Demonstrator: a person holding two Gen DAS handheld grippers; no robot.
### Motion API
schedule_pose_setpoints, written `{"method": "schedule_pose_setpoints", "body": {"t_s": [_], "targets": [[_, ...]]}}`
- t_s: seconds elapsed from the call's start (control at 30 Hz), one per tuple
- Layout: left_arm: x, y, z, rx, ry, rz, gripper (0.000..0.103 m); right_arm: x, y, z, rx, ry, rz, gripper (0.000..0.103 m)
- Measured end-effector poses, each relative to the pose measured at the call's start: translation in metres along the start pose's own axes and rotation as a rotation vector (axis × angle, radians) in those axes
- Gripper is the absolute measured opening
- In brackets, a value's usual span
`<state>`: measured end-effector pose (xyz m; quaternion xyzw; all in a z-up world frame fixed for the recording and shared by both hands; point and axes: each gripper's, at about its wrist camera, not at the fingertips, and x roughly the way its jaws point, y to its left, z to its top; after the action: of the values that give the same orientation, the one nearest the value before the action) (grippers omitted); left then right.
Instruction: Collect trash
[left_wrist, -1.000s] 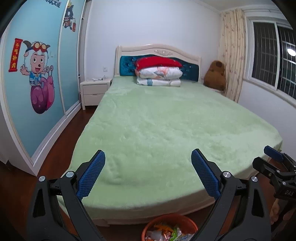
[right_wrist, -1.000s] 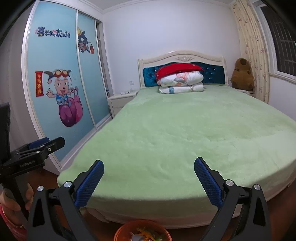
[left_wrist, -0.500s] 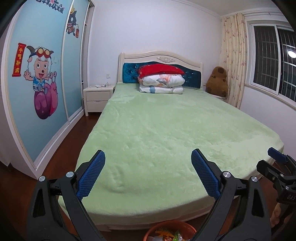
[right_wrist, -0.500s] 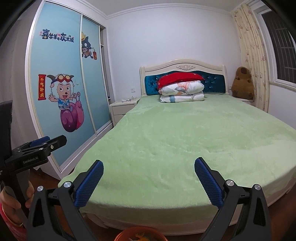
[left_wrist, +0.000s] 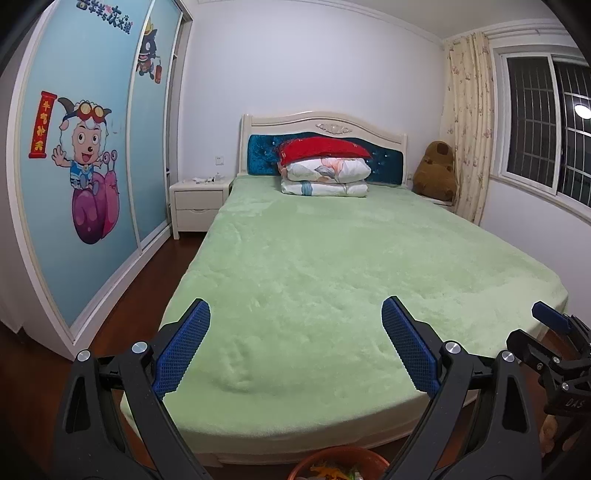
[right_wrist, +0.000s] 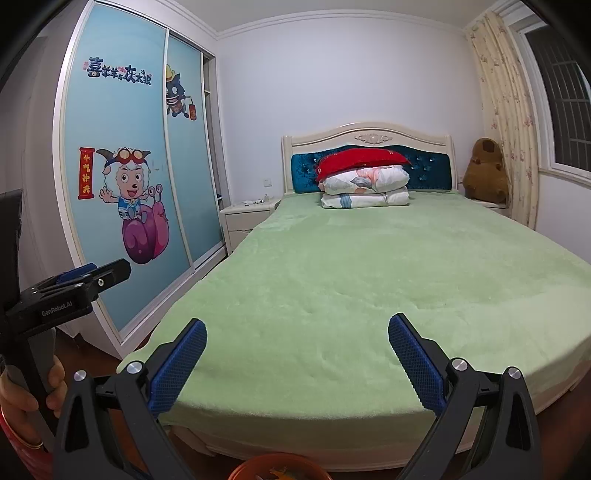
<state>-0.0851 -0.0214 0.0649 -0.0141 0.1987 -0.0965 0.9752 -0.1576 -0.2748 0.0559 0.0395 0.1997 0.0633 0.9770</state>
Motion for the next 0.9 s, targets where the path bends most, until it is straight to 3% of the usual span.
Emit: {"method": "schedule_pose_setpoints", "body": {"t_s": [0.9], "targets": [[-0.0016, -0.0018, 0.0058, 0.000, -0.025, 0.005, 0.092, 0.0001, -0.0011, 0.0048, -0.008, 0.006, -0.003, 0.097]]}}
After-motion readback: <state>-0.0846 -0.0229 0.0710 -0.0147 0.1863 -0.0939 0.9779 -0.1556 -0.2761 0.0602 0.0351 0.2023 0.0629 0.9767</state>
